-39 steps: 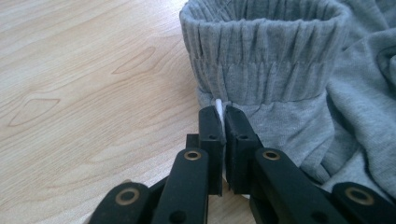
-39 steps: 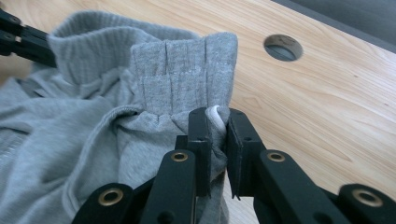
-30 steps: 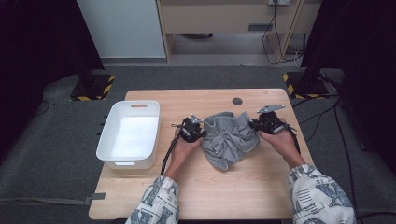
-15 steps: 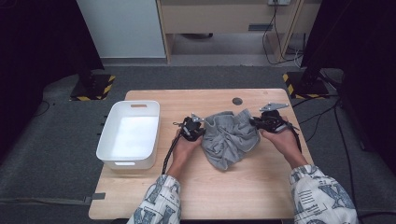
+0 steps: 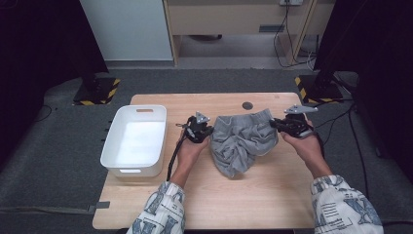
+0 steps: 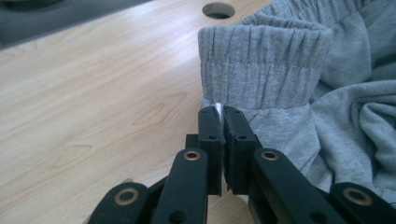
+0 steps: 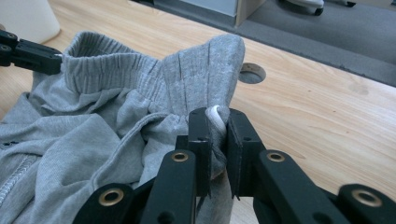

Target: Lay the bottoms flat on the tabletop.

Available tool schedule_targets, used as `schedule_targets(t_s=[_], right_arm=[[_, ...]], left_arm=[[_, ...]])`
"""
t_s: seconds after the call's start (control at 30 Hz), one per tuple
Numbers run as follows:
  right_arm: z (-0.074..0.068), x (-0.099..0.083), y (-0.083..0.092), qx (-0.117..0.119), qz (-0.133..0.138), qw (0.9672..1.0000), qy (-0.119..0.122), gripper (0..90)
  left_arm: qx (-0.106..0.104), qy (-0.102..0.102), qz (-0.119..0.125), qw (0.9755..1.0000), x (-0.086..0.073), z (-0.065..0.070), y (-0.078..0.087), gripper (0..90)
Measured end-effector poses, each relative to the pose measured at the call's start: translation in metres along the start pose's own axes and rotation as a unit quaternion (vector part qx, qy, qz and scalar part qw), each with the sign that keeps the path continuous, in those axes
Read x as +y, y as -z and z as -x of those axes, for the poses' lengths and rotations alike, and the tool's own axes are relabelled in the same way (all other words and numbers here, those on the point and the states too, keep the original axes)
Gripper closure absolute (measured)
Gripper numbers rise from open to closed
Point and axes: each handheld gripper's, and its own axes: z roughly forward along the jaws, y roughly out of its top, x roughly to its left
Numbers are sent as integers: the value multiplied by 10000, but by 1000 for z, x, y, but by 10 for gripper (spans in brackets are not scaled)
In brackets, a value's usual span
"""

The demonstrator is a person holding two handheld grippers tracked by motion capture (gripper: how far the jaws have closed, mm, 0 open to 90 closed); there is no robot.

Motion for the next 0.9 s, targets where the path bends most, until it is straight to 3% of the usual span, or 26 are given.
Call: schedule_targets(t_s=[0.43,0.9], right_arm=[[11,4,23,-50,314,9993,-181,818],[3,12,39,32,532,9985,-155,819]], left_arm=[[14,-98,215,9997,20,-3,29,870],[17,-207,399,9990,27,-2,53,871]])
